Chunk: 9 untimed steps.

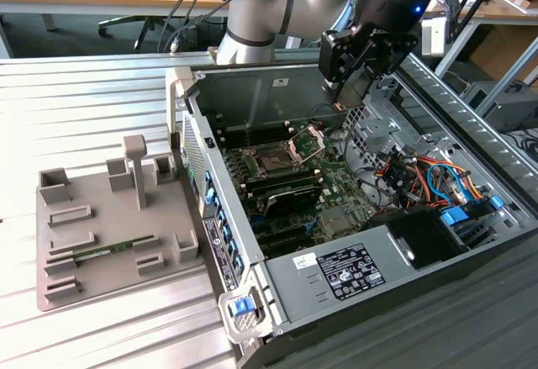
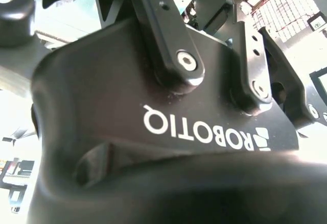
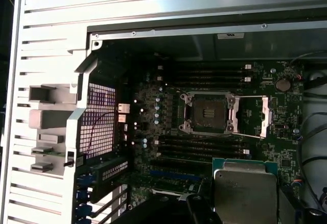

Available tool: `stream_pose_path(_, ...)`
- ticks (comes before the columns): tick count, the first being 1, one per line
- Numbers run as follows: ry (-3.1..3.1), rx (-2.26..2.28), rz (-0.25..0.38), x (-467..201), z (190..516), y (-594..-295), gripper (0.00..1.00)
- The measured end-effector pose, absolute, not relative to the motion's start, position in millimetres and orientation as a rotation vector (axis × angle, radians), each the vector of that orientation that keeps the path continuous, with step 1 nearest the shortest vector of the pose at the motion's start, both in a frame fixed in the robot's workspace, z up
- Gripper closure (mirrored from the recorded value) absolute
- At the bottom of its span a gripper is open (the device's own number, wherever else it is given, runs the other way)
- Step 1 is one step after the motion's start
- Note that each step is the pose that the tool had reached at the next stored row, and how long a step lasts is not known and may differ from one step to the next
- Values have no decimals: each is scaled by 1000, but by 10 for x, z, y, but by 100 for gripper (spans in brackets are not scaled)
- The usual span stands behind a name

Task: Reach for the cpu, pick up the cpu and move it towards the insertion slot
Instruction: 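Pick up the cpu and move it towards the insertion slot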

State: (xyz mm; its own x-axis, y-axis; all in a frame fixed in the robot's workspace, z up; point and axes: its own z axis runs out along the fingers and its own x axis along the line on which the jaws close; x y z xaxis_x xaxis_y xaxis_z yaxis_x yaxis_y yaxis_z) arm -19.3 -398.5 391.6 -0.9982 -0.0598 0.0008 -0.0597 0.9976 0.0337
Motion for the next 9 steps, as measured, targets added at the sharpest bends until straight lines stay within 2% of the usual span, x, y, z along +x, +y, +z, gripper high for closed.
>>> stream_pose_path(9,-3138,94,-53,-146,3885,-3985,45)
